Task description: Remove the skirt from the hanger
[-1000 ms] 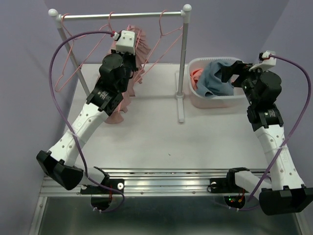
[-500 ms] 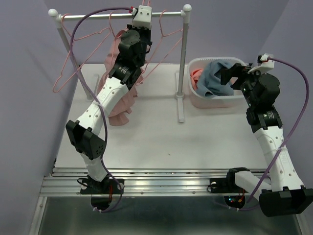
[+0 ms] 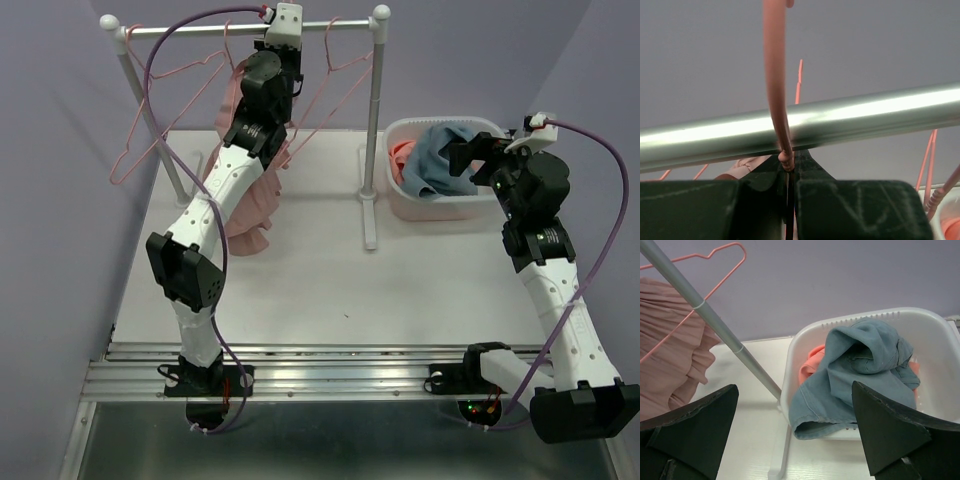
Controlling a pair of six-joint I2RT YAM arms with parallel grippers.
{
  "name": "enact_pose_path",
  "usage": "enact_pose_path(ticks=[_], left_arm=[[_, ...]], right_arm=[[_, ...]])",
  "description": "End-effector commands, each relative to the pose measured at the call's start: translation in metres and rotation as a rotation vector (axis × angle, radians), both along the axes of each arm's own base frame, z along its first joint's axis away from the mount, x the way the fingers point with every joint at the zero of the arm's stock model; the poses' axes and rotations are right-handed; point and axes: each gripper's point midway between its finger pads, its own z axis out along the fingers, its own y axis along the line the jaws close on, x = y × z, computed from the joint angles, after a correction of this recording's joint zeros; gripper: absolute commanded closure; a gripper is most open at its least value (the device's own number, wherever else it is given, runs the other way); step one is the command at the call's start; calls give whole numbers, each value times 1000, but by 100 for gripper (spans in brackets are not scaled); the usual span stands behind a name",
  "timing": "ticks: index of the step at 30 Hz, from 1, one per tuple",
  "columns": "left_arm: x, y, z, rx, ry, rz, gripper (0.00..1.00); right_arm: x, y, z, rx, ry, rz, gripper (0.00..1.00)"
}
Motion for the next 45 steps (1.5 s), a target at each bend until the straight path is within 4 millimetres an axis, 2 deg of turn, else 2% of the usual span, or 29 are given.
enact_pose_path(ticks=[1,8,15,20,25,26,27,28,29,31,34,38,40,42,43,45], left_arm=[[-11,14,52,-67,-140,-13,100],[-2,8,33,-61,-112,-22,100],[3,11,10,-74,-59,3,100],[4,12,-3,-93,-25,13,94],[4,13,-14,-99,2,15,93],[3,12,-15,-100,4,16,91],[3,14,-15,-108,9,19,83],[1,14,-13,-110,10,15,63],[0,12,-13,-110,14,5,58],[-7,11,-5,-115,9,-21,53],[-16,12,4,-133,-2,-43,53],[-26,11,11,-148,7,-73,26],[-36,10,19,-147,1,-102,24],[-43,6,18,-140,9,-131,20],[-51,8,26,-144,-3,-141,18],[-61,1,23,-135,11,-181,12]], right_arm=[[-1,4,19,11,-66,21,0],[-1,6,19,25,-60,31,0],[-5,5,22,26,-71,26,0],[-8,4,23,30,-78,22,0],[-10,5,25,33,-85,28,0],[-11,5,26,33,-87,30,0],[-12,5,26,33,-88,30,0],[-12,6,27,34,-91,33,0],[-13,6,27,34,-91,33,0],[-13,6,28,34,-96,36,0],[-14,8,27,38,-93,45,0],[-17,10,30,39,-102,60,0],[-18,10,31,39,-107,61,0],[-20,11,31,40,-108,64,0],[-21,11,33,41,-115,66,0],[-22,13,33,41,-118,77,0]])
